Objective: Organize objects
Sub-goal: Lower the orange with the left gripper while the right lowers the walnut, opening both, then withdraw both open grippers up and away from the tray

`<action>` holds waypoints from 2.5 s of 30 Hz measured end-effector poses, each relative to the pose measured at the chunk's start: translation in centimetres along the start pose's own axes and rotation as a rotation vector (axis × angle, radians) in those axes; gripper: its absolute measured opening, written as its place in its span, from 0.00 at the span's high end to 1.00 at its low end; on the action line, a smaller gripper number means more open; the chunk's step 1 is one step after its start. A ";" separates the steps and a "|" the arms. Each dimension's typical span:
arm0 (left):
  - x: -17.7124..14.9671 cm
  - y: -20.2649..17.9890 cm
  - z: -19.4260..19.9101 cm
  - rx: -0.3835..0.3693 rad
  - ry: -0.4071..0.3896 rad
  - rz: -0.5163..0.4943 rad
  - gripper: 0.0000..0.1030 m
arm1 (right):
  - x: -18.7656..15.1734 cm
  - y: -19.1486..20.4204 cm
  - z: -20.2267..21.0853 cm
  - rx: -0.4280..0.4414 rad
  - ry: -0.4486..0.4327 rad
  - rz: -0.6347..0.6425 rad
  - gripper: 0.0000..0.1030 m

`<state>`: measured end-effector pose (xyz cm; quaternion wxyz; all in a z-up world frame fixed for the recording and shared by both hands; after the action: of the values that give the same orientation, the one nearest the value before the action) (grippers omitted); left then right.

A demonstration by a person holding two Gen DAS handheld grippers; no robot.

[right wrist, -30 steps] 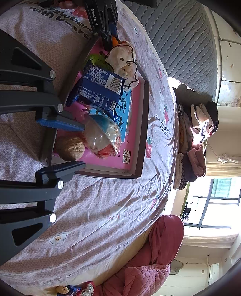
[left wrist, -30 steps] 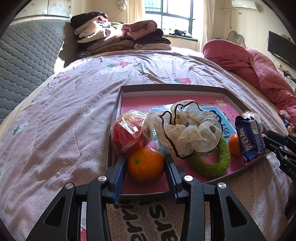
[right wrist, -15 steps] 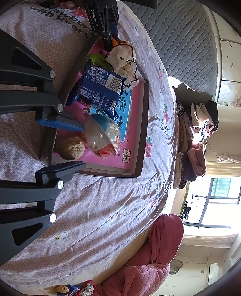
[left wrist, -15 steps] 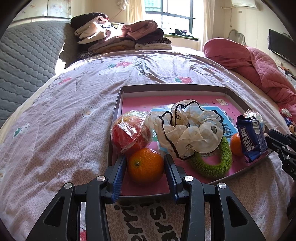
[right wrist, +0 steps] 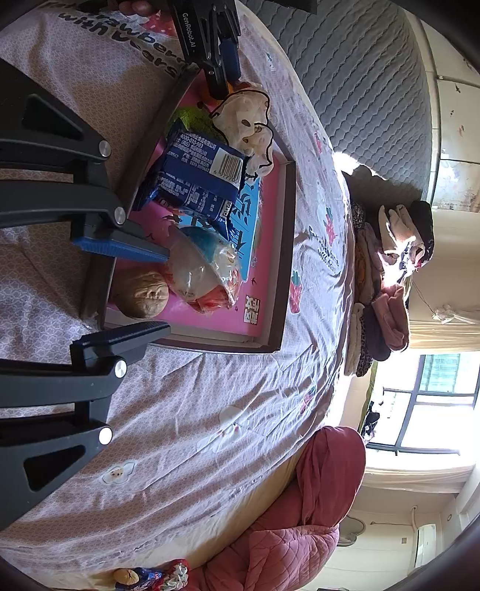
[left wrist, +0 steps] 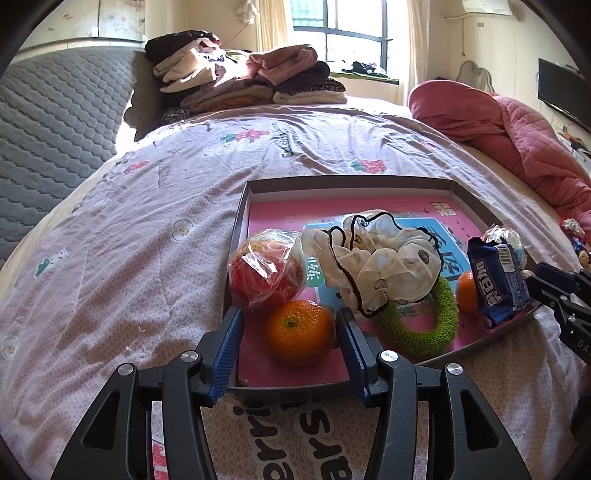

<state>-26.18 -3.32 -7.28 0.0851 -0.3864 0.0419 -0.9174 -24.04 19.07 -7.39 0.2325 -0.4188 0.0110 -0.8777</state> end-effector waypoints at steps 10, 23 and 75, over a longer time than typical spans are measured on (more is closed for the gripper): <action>0.9 -0.3 1.6 -0.015 -0.029 0.010 0.44 | 0.0 -0.5 0.4 -0.006 -0.007 -0.006 0.67; 1.8 -0.6 4.0 -0.027 -0.067 0.027 0.43 | 0.6 -0.5 1.6 -0.014 -0.041 -0.021 0.67; -0.5 -0.2 15.8 0.032 -0.214 0.109 0.32 | 4.4 3.9 12.9 -0.079 -0.184 -0.063 0.54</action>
<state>-14.52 -3.15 3.39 0.1450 -0.4778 0.0390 -0.8655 -15.32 16.07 3.32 0.1881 -0.5066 0.0110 -0.8413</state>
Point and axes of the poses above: each gripper's, at about its wrist camera, not at the fingertips, and z roughly against the way its jaws point, y to its left, x to its top, the point moved 6 cm from there along -z, roughly the way its jaws point, and after that the axes turned 13 degrees about z, right-handed, at the moved point
